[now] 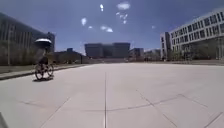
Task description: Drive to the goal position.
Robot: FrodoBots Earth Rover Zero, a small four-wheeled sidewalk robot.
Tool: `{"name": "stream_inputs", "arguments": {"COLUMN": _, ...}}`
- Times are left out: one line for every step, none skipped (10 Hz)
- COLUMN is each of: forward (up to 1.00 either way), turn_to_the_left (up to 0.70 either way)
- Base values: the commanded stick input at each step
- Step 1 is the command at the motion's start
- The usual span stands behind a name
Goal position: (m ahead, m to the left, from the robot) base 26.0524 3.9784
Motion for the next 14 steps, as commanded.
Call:
{"name": "stream_inputs", "arguments": {"forward": 0.50, "turn_to_the_left": 0.00}}
{"name": "stream_inputs", "arguments": {"forward": 0.50, "turn_to_the_left": 0.00}}
{"name": "stream_inputs", "arguments": {"forward": 0.50, "turn_to_the_left": 0.00}}
{"name": "stream_inputs", "arguments": {"forward": 0.50, "turn_to_the_left": 0.00}}
{"name": "stream_inputs", "arguments": {"forward": 0.50, "turn_to_the_left": 0.00}}
{"name": "stream_inputs", "arguments": {"forward": 0.50, "turn_to_the_left": 0.00}}
{"name": "stream_inputs", "arguments": {"forward": 0.50, "turn_to_the_left": 0.00}}
{"name": "stream_inputs", "arguments": {"forward": 0.50, "turn_to_the_left": 0.00}}
{"name": "stream_inputs", "arguments": {"forward": 0.50, "turn_to_the_left": 0.00}}
{"name": "stream_inputs", "arguments": {"forward": 0.50, "turn_to_the_left": 0.00}}
{"name": "stream_inputs", "arguments": {"forward": 0.50, "turn_to_the_left": 0.00}}
{"name": "stream_inputs", "arguments": {"forward": 0.50, "turn_to_the_left": 0.00}}
{"name": "stream_inputs", "arguments": {"forward": 0.50, "turn_to_the_left": 0.00}}
{"name": "stream_inputs", "arguments": {"forward": 0.50, "turn_to_the_left": 0.00}}
